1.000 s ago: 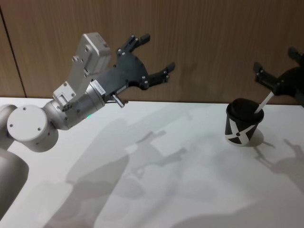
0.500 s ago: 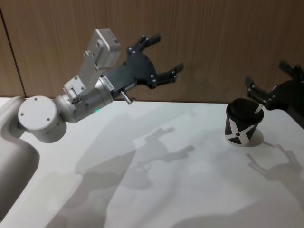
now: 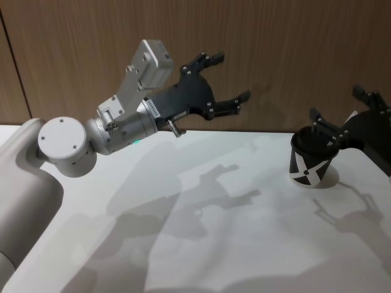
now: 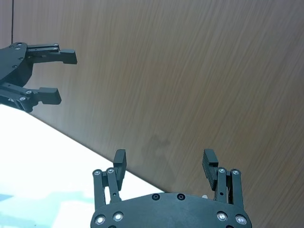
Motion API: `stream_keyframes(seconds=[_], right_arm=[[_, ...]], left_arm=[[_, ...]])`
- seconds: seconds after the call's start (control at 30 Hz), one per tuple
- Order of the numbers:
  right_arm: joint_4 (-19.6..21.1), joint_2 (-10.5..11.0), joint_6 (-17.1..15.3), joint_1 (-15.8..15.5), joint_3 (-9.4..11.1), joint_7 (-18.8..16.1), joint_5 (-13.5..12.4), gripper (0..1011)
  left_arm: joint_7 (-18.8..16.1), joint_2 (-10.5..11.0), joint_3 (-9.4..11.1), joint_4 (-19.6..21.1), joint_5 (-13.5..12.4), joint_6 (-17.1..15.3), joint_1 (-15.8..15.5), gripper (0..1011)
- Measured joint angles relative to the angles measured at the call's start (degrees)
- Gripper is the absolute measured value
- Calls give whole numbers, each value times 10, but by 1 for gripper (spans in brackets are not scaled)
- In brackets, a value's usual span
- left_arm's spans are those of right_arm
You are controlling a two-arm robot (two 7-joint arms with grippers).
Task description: Pick up the straw with one hand, pass it to the other hand, and insert it into the cup.
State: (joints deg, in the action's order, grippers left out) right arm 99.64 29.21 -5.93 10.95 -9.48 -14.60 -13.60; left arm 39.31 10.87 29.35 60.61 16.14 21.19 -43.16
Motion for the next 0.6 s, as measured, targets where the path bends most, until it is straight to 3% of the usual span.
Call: stream_keyframes(seconds=[0.6], right_arm=[[-3,-2,-1,-1,-2,-3,4,1001]], left_arm=[[17,-7,10,-21,4,3,-14,1003]])
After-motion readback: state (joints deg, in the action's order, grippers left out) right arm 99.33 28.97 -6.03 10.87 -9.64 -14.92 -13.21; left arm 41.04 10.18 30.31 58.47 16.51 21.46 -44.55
